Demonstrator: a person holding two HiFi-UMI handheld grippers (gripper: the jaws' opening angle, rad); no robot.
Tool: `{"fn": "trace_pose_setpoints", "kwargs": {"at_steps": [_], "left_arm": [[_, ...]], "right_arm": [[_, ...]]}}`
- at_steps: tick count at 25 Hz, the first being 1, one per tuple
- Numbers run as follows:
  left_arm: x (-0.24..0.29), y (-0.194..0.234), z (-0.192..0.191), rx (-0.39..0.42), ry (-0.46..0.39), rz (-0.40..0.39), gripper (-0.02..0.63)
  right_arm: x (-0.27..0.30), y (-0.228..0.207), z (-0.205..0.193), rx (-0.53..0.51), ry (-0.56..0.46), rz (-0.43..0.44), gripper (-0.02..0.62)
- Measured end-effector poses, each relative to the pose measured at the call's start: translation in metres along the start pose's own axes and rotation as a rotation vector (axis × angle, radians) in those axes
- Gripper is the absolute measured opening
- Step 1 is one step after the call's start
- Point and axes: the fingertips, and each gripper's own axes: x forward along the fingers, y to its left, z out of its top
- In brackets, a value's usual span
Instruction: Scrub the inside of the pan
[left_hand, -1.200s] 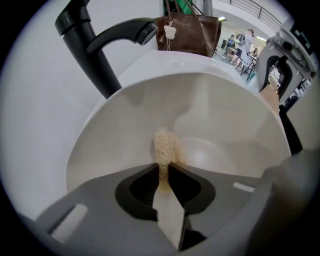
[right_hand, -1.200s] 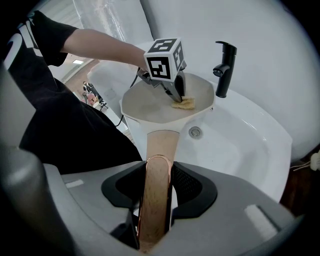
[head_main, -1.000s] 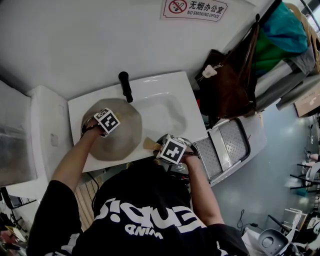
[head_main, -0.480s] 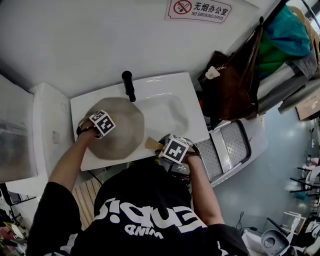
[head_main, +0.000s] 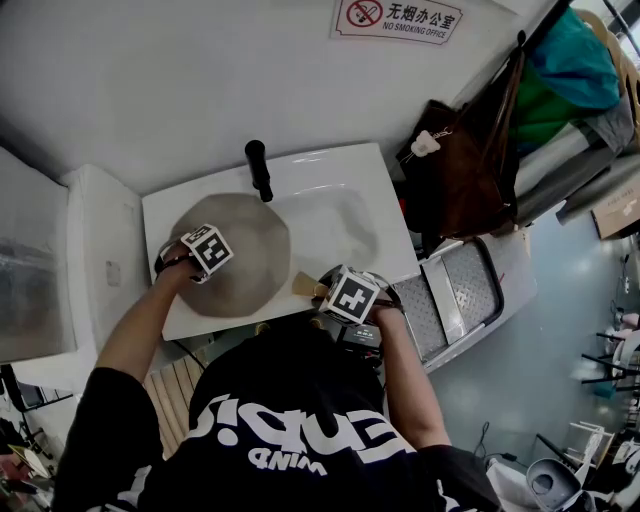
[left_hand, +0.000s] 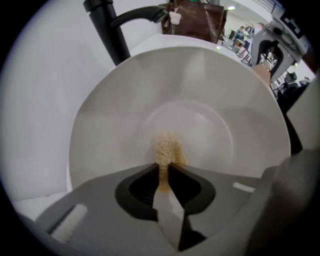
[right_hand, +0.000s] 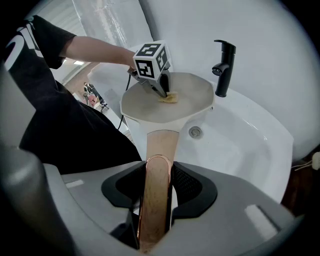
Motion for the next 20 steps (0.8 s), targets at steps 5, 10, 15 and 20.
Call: {"fn": "trace_pose_setpoints", "kwargs": {"at_steps": [5,10,15,20], "left_arm": [[-0.001,-0.021,0.007,0.041,0.002,-0.047,0.057],[-0.002,-0.041,0.016,0.065,-0.015,-0.084,0.057],[-0.005,-0.061,0.025,0.065,-0.042,-0.135,0.058],[-0.004,-0.067,0.016,0.008,-0.022,-0.159,0.058]], "right_arm": [[-0.001,0.001,0.0,0.001,0.001,-0.002,0.164],[-0.001,0.0,0.0,-0.001,0.0,-0.01,0.164],[-0.004,-0.005,0.001,-0.024,0.0,-0.048,0.164],[-0.001,-0.003,-0.002,-0.011,-0.006,-0.043,0.164]]}}
